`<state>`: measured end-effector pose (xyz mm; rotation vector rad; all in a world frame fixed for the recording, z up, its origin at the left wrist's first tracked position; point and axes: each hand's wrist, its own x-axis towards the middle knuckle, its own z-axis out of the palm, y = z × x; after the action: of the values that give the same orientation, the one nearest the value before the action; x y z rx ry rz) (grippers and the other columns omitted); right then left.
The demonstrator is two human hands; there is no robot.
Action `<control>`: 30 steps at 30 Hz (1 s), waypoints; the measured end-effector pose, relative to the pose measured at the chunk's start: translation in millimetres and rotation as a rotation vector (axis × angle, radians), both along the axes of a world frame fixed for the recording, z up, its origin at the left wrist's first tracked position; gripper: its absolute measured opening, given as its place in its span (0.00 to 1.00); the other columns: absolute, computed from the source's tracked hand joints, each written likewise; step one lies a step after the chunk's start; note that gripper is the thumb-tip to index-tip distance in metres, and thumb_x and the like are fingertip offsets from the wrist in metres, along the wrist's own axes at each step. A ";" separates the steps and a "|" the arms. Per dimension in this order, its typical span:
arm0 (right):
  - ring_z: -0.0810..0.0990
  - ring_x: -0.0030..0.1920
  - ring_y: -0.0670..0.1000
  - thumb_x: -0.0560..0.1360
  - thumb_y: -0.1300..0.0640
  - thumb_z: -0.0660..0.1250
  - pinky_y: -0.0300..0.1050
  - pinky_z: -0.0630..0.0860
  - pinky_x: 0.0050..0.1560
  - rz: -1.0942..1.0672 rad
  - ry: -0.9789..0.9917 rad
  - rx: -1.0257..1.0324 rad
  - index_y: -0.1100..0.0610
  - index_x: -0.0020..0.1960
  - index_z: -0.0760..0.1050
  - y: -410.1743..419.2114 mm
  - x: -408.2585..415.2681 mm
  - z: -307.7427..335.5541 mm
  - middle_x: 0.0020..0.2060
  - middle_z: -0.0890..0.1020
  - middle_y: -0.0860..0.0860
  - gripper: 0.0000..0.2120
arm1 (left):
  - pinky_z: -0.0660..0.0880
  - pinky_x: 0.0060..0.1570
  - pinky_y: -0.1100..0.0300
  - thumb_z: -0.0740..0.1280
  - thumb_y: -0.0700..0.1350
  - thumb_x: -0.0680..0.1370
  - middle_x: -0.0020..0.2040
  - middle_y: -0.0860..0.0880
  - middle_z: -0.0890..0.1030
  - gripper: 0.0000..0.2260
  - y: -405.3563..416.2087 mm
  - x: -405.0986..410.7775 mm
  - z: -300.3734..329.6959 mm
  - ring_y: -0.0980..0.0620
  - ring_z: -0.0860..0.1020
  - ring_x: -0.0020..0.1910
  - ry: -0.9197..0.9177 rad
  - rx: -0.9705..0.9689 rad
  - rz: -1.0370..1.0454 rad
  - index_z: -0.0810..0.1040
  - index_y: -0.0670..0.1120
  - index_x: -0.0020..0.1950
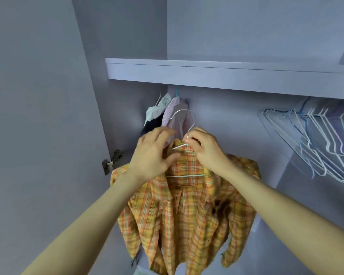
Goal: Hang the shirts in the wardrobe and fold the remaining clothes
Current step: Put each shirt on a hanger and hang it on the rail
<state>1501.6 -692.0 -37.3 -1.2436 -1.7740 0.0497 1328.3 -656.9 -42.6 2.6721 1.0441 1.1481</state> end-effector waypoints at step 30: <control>0.79 0.41 0.52 0.76 0.44 0.63 0.49 0.75 0.45 -0.039 -0.252 -0.924 0.60 0.50 0.79 -49.0 68.5 -51.9 0.38 0.81 0.52 0.20 | 0.76 0.46 0.46 0.63 0.37 0.77 0.45 0.39 0.83 0.14 25.8 -20.4 -21.8 0.34 0.79 0.43 -0.087 0.009 0.216 0.78 0.45 0.62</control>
<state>1570.1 -741.0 -89.2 -1.9897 -2.0075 0.7945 1307.9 -631.2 -64.4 2.5387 1.3410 1.2931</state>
